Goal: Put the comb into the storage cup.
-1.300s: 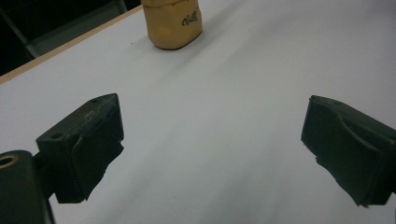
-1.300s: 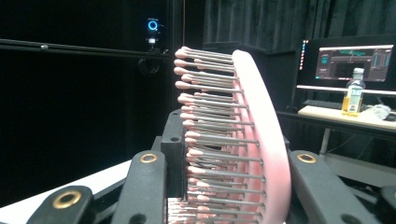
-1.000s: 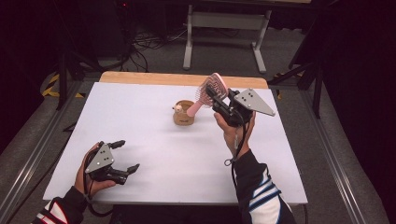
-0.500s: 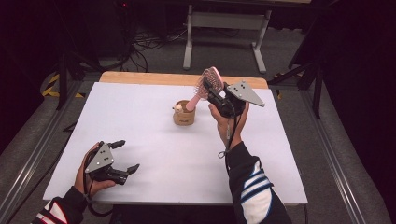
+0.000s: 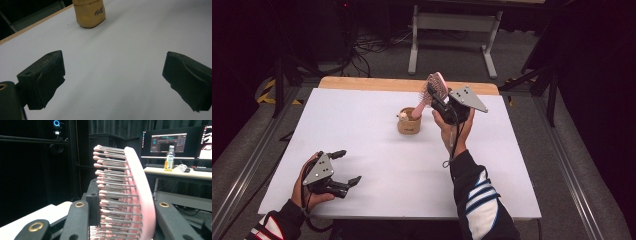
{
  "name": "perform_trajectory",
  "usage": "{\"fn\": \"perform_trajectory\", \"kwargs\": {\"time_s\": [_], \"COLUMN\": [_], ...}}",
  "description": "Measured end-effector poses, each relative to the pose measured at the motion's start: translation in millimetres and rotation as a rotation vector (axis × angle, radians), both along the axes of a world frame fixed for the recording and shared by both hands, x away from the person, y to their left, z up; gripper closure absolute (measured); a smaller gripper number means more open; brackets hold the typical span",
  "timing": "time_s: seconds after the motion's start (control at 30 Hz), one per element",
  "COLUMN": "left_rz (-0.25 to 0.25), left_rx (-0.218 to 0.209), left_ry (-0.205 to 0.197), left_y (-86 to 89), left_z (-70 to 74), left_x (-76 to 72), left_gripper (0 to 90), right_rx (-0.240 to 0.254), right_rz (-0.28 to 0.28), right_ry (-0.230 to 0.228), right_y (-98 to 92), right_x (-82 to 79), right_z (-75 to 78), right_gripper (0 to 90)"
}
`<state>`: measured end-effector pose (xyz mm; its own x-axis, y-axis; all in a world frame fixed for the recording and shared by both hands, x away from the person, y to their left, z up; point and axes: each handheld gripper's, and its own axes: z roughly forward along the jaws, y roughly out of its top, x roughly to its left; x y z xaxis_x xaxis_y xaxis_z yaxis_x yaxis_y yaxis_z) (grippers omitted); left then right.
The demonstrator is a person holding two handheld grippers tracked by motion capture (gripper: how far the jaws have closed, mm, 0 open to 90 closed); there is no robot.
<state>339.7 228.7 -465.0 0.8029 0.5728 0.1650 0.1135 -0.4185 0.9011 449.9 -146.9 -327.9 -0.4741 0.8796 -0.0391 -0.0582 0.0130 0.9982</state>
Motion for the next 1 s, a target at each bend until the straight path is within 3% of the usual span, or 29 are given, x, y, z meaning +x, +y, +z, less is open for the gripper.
{"fn": "perform_trajectory", "kwargs": {"time_s": [0.7, 1.0], "left_rz": [-0.011, -0.012], "left_rx": [0.009, 0.012], "left_ry": [0.006, -0.002], "left_y": [-2.0, -2.6], "left_z": [-1.0, -0.1], "left_x": [0.8, -0.5], "left_gripper": [5.3, 5.5], "right_rx": [0.036, 0.058], "right_rz": [-0.014, -0.011], "right_ry": [0.054, 0.096], "right_y": [8.6, 13.0], "right_x": [8.1, 11.2], "right_z": [-18.0, -39.1], "right_gripper": [63.7, 63.6]}}
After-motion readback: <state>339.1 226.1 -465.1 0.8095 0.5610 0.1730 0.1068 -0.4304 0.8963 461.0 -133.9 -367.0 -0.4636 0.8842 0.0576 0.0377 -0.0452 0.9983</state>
